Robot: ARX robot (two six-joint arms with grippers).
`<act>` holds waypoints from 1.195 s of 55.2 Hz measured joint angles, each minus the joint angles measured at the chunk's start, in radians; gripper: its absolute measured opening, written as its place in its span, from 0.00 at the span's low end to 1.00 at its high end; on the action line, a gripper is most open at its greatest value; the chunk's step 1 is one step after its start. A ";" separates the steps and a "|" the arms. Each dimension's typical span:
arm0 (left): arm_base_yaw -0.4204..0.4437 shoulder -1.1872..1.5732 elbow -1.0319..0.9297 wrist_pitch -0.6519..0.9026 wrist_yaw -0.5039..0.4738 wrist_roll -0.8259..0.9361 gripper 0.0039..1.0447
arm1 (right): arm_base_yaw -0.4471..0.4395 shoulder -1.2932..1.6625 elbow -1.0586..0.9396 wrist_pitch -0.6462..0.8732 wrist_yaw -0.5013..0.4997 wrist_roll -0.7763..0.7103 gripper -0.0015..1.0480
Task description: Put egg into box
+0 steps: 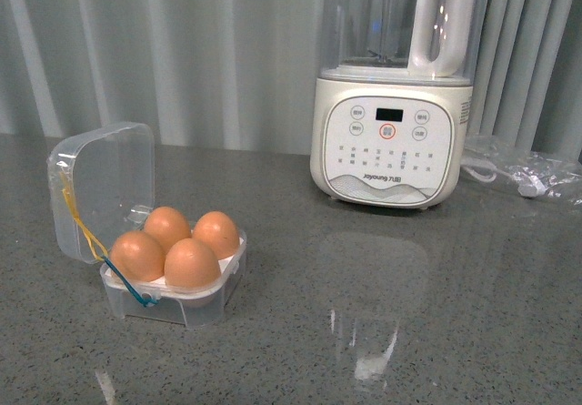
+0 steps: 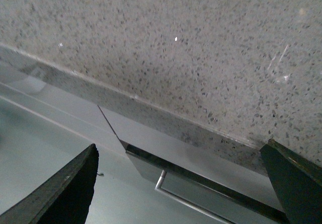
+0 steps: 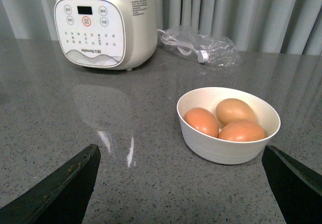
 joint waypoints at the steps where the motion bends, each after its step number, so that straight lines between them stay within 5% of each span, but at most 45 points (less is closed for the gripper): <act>1: -0.007 0.017 0.000 0.005 -0.003 -0.013 0.94 | 0.000 0.000 0.000 0.000 0.000 0.000 0.93; 13: 0.016 0.138 0.049 0.201 0.045 -0.036 0.94 | 0.000 0.000 0.000 0.000 0.002 0.000 0.93; 31: 0.275 0.613 0.305 0.578 0.295 0.128 0.94 | 0.000 0.000 0.000 0.000 0.002 0.000 0.93; 50: 0.301 0.945 0.514 0.649 0.381 0.168 0.94 | 0.000 0.000 0.000 0.000 0.002 0.000 0.93; 66: 0.243 1.052 0.598 0.684 0.369 0.167 0.94 | 0.000 0.000 0.000 0.000 0.001 0.000 0.93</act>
